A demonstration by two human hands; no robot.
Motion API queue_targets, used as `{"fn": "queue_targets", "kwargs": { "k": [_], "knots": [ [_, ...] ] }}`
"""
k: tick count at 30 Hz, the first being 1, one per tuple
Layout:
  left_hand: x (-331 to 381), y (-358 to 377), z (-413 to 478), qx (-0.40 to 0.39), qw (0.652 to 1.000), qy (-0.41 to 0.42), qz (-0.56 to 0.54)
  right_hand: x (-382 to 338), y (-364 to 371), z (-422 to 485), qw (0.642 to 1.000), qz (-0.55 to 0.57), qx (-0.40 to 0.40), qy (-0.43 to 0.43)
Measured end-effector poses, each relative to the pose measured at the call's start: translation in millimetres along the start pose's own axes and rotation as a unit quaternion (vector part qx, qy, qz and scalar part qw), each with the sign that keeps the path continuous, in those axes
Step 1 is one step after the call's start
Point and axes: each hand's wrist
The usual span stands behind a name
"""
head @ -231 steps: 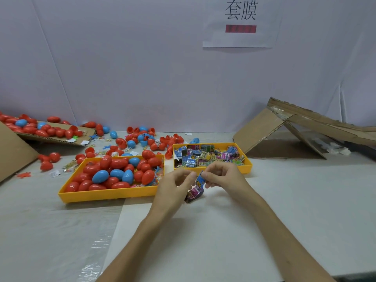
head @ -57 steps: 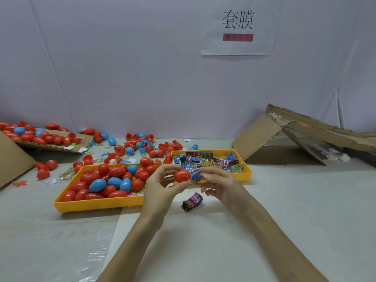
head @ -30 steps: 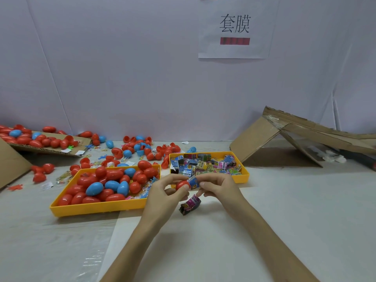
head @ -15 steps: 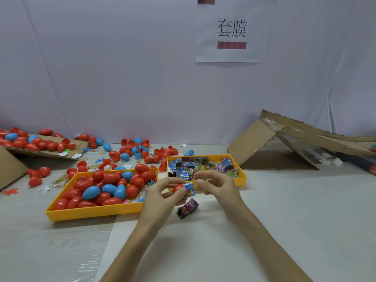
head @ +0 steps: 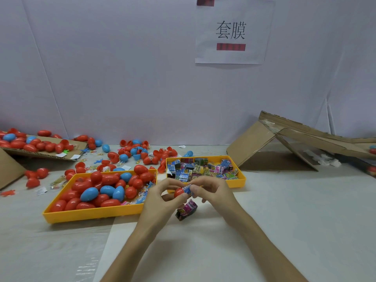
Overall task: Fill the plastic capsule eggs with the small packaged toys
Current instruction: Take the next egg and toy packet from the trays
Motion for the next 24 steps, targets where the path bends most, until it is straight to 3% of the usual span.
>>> {"fn": "queue_targets", "kwargs": {
  "k": [9, 24],
  "knots": [
    [1.4, 0.9, -2.0, -0.020, 0.999, 0.028, 0.002, 1.7, -1.4, 1.1, 1.000, -0.010, 0.017, -0.016],
    [-0.2, -1.1, 0.5, 0.024, 0.996, 0.066, 0.051, 2.9, -1.7, 1.2, 0.998, -0.024, 0.049, -0.029]
  ]
}}
Point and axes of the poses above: each hand's wrist, its own z-axis towards the middle knuckle, its own y-axis out of the palm, x = y × z, and after that the axes turned 5 degrees about -z, right-handed
